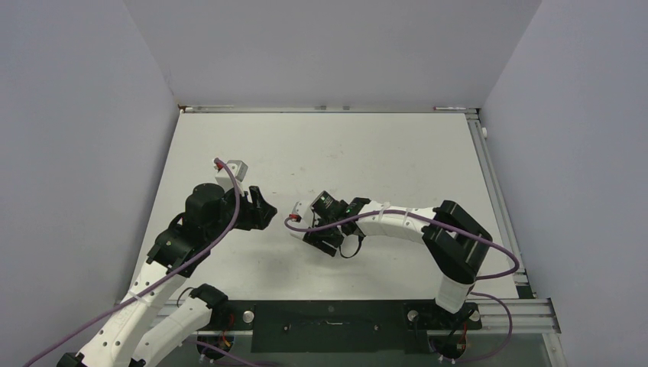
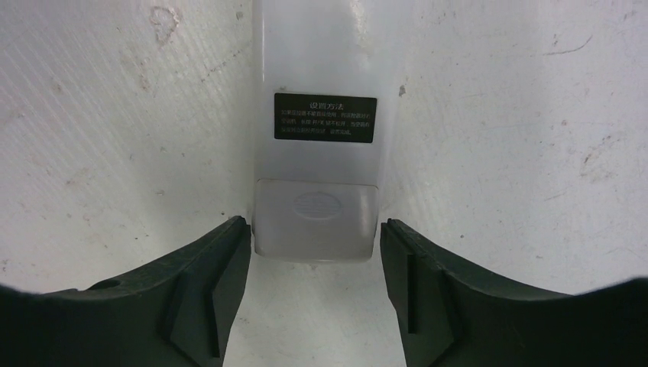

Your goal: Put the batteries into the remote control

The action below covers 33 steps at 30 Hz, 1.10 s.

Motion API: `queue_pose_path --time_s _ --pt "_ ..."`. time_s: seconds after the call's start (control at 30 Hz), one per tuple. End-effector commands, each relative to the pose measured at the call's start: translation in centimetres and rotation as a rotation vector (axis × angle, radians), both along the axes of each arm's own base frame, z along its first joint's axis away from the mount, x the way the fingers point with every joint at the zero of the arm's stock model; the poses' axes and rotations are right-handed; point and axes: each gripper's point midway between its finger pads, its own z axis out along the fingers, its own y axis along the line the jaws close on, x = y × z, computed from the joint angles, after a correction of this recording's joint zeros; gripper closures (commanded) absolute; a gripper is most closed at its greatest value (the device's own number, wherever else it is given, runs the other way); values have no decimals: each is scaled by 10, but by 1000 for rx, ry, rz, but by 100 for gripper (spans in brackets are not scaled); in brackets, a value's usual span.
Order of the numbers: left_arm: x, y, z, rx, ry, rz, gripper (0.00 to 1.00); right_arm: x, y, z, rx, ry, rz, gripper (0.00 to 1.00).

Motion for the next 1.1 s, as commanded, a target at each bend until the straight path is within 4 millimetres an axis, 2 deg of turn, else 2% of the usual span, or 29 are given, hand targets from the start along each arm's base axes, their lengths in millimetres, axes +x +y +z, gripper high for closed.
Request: queue_pose_path --time_s 0.0,0.1,0.33,0.87,1.07 --pt "1 -1 4 -2 -20 -7 43 11 17 7 56 -26 -10 33" --pt "1 -1 4 -3 -22 -8 43 11 18 8 56 -28 -9 27" --pt "0 -1 3 -1 -19 -8 44 13 19 17 74 -41 -12 23" --pt "4 0 -5 0 12 10 43 13 7 66 224 -125 -99 21" --pt "6 -2 -8 -14 29 19 43 17 -2 82 281 -143 -217 13"
